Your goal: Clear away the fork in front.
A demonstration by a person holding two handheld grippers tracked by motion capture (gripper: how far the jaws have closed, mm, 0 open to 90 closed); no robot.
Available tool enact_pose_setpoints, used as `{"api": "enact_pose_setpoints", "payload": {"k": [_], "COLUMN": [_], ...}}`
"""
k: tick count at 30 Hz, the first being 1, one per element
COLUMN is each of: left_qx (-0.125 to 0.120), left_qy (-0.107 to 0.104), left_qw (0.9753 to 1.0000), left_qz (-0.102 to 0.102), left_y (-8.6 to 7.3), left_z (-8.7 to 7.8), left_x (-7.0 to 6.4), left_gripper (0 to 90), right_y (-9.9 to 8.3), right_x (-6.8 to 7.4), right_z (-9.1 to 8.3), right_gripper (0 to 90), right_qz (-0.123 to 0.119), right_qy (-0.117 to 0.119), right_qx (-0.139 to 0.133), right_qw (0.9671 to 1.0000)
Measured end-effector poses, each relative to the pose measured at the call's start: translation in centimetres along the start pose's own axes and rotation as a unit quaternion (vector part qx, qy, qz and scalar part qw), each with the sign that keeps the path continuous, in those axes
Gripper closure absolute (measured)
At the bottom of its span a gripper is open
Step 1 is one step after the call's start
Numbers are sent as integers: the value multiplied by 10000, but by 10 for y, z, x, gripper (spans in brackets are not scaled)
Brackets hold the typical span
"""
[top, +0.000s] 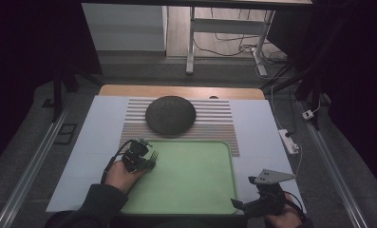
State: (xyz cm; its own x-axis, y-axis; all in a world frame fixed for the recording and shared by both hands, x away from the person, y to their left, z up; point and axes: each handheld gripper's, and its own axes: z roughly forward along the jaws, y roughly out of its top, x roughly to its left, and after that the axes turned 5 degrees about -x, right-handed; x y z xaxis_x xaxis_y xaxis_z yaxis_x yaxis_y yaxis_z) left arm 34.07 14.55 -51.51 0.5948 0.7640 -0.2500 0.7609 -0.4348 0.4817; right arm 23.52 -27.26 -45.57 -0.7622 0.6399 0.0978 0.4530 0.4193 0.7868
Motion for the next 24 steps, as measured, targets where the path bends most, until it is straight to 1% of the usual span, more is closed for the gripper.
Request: {"api": "enact_pose_setpoints", "payload": {"k": [5, 8, 11, 15, 19, 22, 24], "left_qx": [-10, -23, -19, -22, -18, -54, -58], "left_qy": [130, 71, 89, 157, 242, 218, 229], "left_qw": [9996, 9991, 9986, 9980, 9977, 9974, 9975], "left_qz": [-256, -422, -524, -606, -633, -689, -668], "left_y": [-3, -6, -8, -10, -12, -13, -13], "left_z": [-6, -9, -12, -15, -17, -18, -18], "left_x": [13, 22, 28, 33, 37, 39, 38], "left_gripper": [888, 887, 888, 887, 887, 887, 886], "right_y": [0, 0, 0, 0, 0, 0, 0], "right_x": [0, 0, 0, -1, -1, -1, -1], "right_z": [0, 0, 1, 1, 1, 1, 1], "right_gripper": [0, 0, 0, 0, 0, 0, 0], "right_qz": [-1, 11, 6, 15, 29, 42, 49], "right_qy": [33, 55, 66, 71, 87, 93, 110], "right_qx": [9, 24, 42, 40, 42, 51, 52], "right_qw": [10000, 10000, 10000, 10000, 9999, 9999, 9999]}}
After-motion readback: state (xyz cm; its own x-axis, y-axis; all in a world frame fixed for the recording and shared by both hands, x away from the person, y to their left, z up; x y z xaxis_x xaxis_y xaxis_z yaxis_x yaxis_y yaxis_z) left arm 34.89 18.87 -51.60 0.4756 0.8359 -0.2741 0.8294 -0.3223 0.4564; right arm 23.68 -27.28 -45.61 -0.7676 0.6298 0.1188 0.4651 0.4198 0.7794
